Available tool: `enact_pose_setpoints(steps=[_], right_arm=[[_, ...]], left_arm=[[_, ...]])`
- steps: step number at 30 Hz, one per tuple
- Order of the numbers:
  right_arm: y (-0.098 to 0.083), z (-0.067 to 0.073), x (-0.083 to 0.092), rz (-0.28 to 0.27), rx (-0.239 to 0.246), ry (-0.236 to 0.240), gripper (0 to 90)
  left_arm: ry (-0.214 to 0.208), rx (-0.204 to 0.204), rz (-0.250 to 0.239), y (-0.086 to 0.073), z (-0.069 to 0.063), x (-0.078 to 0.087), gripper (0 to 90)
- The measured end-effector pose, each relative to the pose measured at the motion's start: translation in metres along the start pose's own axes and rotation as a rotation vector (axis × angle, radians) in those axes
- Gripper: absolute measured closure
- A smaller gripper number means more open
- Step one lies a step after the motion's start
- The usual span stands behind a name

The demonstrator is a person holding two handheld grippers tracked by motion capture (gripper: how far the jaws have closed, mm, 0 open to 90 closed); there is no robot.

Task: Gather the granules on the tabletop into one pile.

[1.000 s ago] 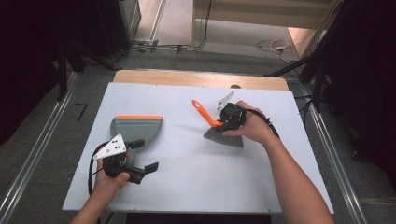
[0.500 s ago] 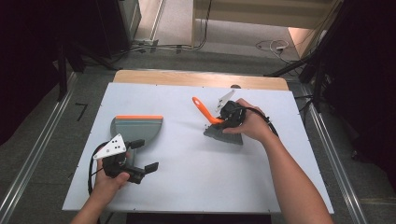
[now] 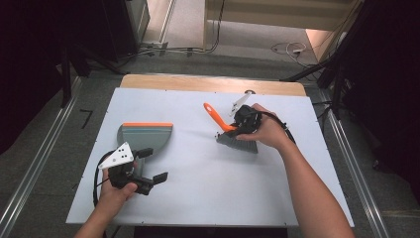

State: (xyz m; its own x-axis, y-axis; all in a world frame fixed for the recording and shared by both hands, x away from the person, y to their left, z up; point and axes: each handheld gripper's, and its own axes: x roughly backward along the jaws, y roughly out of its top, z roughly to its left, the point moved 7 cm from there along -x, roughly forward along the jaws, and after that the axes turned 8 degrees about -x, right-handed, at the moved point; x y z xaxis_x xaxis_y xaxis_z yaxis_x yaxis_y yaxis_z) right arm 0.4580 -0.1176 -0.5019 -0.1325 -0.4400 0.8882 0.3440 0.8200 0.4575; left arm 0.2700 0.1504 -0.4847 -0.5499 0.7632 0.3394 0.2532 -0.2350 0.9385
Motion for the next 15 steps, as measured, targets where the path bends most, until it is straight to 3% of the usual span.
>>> enact_pose_setpoints(steps=[4, 10, 12, 15], right_arm=[[0.001, 0.007, 0.005, 0.016, -0.037, 0.011, 67.2], [0.021, 0.014, 0.017, -0.065, -0.117, 0.036, 67.3], [0.029, 0.016, 0.017, -0.079, -0.164, 0.018, 67.4], [0.039, 0.023, 0.008, -0.077, -0.275, 0.033, 67.4]], left_arm=[[0.0, 0.001, -0.003, 0.0, 0.0, 0.0, 0.2], [0.0, 0.0, -0.003, 0.0, 0.0, 0.0, 0.2], [0.001, -0.002, 0.0, 0.0, 0.0, 0.0, 0.2], [0.0, -0.001, -0.001, 0.0, 0.0, 0.0, 0.2]])
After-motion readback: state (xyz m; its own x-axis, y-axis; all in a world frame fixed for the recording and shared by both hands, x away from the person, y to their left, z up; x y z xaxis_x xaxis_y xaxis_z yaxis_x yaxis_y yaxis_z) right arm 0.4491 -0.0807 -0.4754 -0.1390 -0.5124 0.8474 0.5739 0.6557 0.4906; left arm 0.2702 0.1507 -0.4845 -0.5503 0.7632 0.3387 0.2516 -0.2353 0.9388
